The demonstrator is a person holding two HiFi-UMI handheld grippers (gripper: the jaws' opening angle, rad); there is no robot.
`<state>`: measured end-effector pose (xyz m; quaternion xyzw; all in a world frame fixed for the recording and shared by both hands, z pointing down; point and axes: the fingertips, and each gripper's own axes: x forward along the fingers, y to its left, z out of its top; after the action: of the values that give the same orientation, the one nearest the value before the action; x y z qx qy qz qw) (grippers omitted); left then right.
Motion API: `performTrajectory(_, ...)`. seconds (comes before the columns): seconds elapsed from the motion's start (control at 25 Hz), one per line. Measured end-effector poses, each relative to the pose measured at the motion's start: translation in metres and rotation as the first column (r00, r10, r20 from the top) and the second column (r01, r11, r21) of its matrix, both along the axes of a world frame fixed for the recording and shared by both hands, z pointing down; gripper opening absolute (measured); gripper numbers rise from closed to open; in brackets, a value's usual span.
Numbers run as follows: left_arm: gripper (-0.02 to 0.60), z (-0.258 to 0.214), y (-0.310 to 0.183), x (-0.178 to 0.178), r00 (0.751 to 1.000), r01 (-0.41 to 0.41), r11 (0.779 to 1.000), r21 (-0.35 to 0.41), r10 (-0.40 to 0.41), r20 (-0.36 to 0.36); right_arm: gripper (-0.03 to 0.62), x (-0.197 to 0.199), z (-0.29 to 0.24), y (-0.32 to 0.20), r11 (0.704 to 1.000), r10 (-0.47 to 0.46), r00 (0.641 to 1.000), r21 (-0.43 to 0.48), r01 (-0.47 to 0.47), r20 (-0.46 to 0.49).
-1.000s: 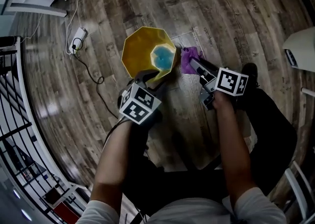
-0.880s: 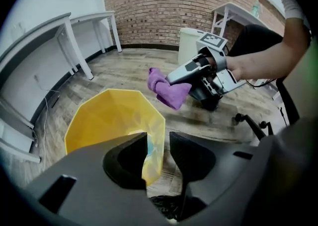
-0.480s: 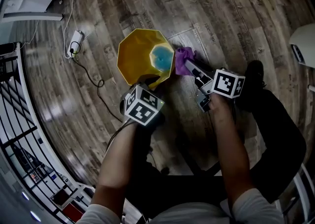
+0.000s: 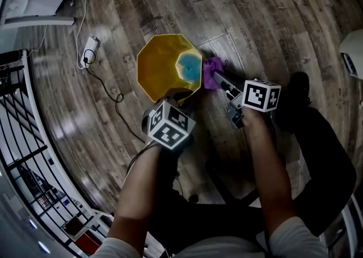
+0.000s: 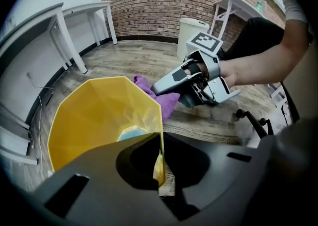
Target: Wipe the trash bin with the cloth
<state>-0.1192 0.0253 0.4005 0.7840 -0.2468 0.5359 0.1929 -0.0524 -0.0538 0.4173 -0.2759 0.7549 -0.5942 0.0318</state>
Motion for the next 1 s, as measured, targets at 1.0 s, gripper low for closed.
performTrajectory(1.0,0.015,-0.005,-0.006,0.005,0.999,-0.042,0.999,0.015,0.042,0.003,0.141,-0.009,0.125,-0.022,0.991,-0.066,0.950,-0.133,0.026,-0.305)
